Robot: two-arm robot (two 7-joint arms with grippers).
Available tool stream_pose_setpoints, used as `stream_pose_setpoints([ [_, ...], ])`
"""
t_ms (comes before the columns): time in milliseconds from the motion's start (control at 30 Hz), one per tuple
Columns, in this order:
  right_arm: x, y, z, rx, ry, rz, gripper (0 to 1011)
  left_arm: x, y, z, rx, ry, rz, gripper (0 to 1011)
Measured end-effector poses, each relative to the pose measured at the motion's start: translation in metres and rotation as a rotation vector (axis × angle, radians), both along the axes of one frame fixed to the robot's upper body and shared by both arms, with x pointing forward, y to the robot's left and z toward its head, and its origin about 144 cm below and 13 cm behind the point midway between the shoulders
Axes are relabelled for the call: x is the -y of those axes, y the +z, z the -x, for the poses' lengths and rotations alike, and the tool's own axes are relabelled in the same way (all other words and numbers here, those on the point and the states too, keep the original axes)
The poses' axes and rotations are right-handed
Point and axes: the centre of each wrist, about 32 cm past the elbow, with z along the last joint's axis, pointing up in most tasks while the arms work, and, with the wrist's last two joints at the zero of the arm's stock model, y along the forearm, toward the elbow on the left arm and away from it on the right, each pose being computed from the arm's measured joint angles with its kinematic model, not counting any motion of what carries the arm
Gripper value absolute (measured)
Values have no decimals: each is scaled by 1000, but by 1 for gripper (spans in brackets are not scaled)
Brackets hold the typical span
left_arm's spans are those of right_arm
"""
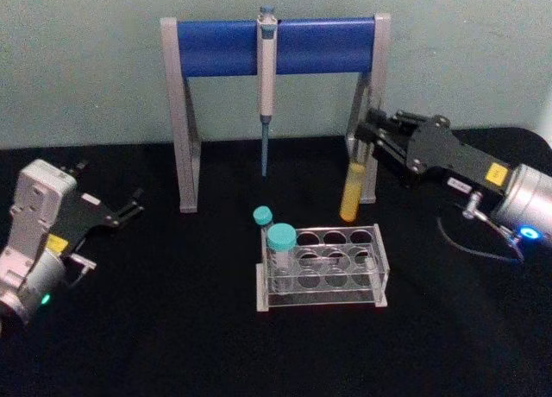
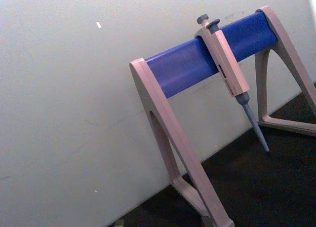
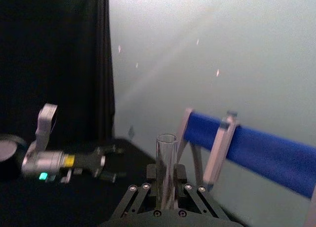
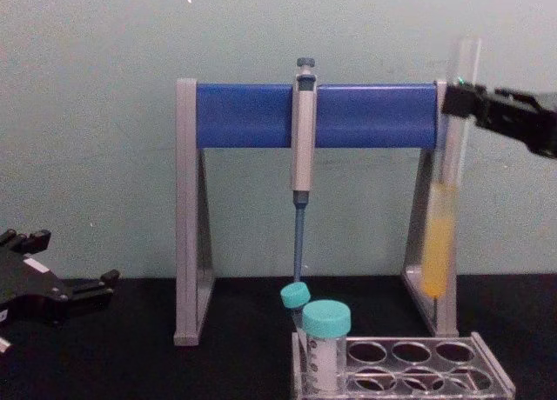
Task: Pick up the test tube from the test tube rack, shake it, then place it back into the test tube rack.
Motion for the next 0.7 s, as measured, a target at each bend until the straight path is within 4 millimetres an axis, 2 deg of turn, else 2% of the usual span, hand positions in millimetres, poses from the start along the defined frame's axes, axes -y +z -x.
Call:
stream_pose_setpoints([
  [200,12,15,10,-17,-30,128,227,0,0,0,0,0,0,1001],
  [367,11,29,23,91,-166,332,227,0,0,0,0,0,0,1001],
  [533,2,26,26,227,-279,397,227,0,0,0,0,0,0,1001],
  [700,-10,11,19,293,-335,288,227,0,0,0,0,0,0,1001],
])
